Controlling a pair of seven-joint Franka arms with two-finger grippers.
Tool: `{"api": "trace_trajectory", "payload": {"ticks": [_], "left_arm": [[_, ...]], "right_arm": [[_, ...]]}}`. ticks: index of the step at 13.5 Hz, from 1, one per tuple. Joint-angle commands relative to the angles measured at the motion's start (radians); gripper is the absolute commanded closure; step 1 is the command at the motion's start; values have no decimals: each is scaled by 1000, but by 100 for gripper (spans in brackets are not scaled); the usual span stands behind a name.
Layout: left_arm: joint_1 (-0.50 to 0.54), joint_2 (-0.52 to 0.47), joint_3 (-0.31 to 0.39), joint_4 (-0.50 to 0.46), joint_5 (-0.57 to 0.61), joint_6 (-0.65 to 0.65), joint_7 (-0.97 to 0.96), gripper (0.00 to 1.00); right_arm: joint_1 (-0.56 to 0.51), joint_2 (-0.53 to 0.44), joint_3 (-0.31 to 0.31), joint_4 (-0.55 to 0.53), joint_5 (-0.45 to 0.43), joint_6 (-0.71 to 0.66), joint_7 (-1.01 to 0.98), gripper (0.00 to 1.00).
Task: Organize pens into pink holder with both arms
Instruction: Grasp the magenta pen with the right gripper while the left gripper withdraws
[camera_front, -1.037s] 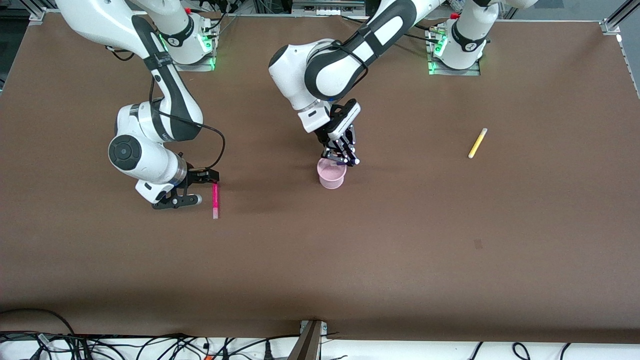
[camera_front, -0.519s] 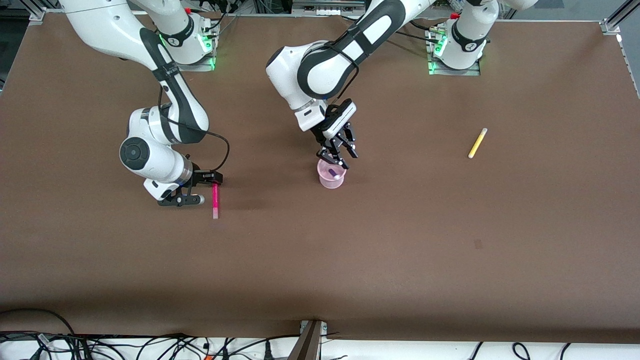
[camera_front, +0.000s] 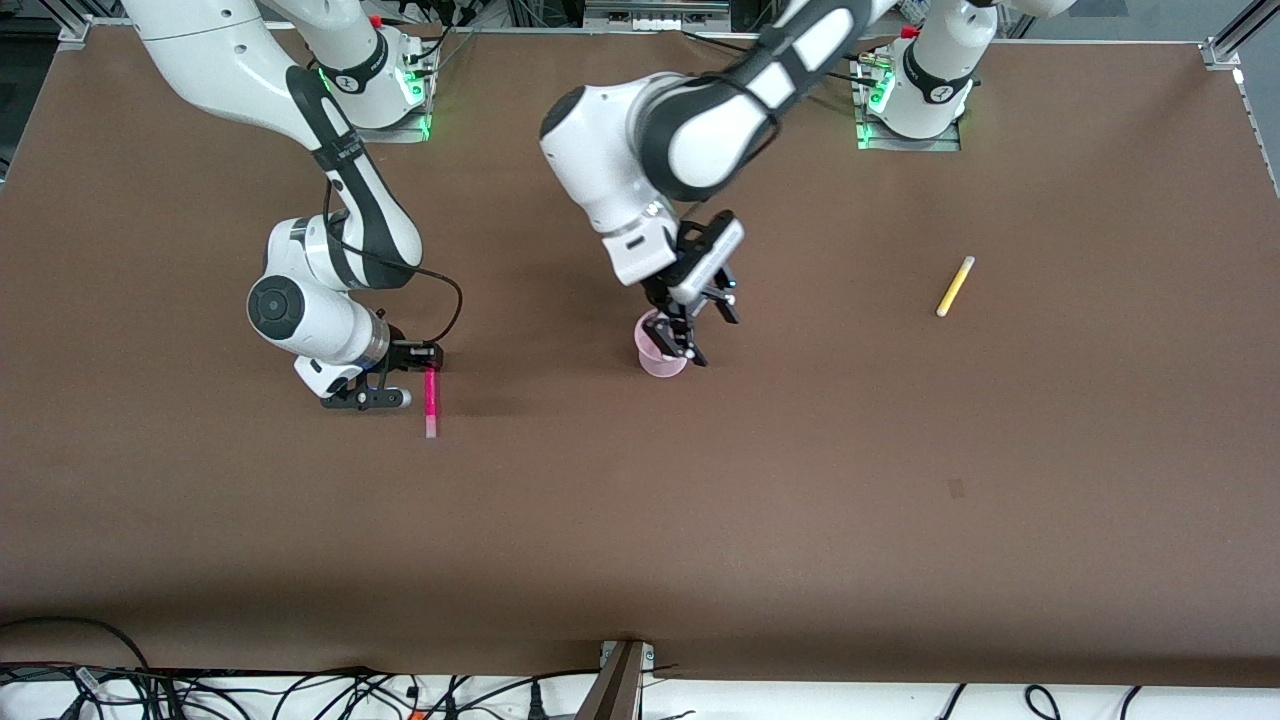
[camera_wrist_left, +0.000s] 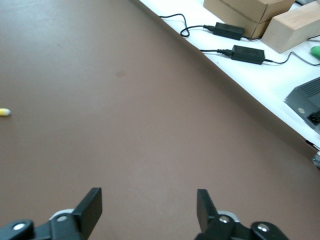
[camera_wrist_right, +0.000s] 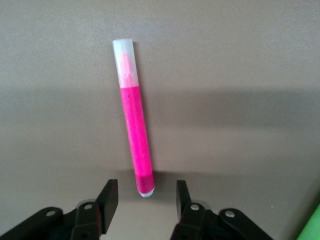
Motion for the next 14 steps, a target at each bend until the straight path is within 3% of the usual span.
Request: {"api": "trace_trajectory", "payload": {"ticks": [1, 3, 7, 10, 14], "left_arm": [[139, -86, -19, -7, -174, 6, 274, 0], [247, -141, -17, 10, -324, 23, 504, 0], [490, -249, -13, 6, -592, 21, 1033, 0], [632, -263, -13, -10, -685, 11, 1376, 0], [776, -263, -13, -57, -730, -9, 1807, 0]], "right_arm": [[16, 28, 0, -11, 16, 60, 11, 46], [17, 31, 0, -13, 18, 70, 11, 53], [19, 28, 0, -8, 18, 61, 11, 100], [19, 17, 3, 13, 18, 13, 27, 100], [19, -20, 73, 128, 24, -241, 250, 100]]}}
